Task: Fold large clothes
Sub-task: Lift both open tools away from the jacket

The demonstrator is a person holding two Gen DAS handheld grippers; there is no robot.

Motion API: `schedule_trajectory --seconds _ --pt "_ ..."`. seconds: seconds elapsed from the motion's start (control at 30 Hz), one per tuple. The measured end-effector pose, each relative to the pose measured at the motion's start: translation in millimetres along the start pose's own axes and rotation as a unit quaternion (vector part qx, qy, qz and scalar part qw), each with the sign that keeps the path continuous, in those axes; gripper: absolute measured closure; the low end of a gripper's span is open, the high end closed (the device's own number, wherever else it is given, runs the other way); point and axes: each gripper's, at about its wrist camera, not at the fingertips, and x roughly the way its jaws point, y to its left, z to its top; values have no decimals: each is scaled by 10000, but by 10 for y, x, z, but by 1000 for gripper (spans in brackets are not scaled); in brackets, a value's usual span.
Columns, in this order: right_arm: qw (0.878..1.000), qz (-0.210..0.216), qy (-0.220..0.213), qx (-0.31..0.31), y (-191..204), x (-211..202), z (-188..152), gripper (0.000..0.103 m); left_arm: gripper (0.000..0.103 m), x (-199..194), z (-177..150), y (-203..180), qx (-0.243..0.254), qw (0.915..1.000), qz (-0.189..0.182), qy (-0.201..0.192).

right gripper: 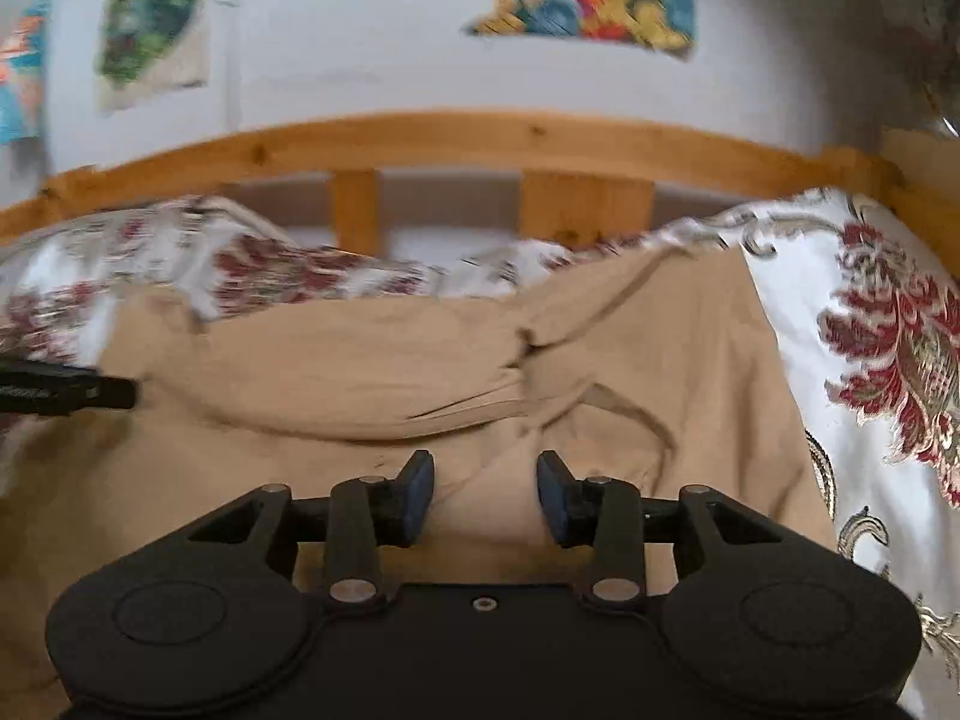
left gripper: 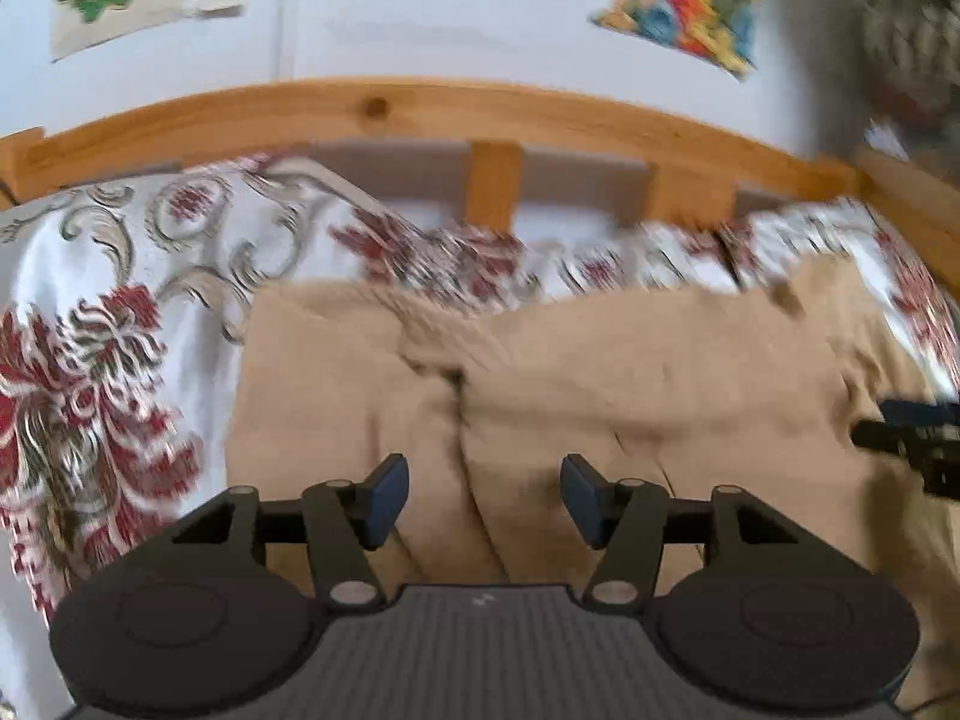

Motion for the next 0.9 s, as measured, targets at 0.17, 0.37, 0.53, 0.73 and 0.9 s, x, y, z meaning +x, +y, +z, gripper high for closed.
schedule_trajectory --seconds 0.17,0.37,0.53,0.73,0.9 --pt "9977 -117 642 -186 16 174 -250 50 37 304 -165 -125 348 9962 530 603" --pt "9981 90 592 149 -22 25 -217 43 30 64 -110 50 6 9977 311 597" --pt "9981 237 299 -494 151 -515 -253 17 12 -348 -230 45 307 9979 269 503" --pt "9967 261 250 -729 420 -1240 -514 1 1 -1001 -549 -148 761 9963 13 391" --pt "9968 128 438 -662 738 -1801 -889 1 1 -1527 -935 -406 1690 9840 -267 504"
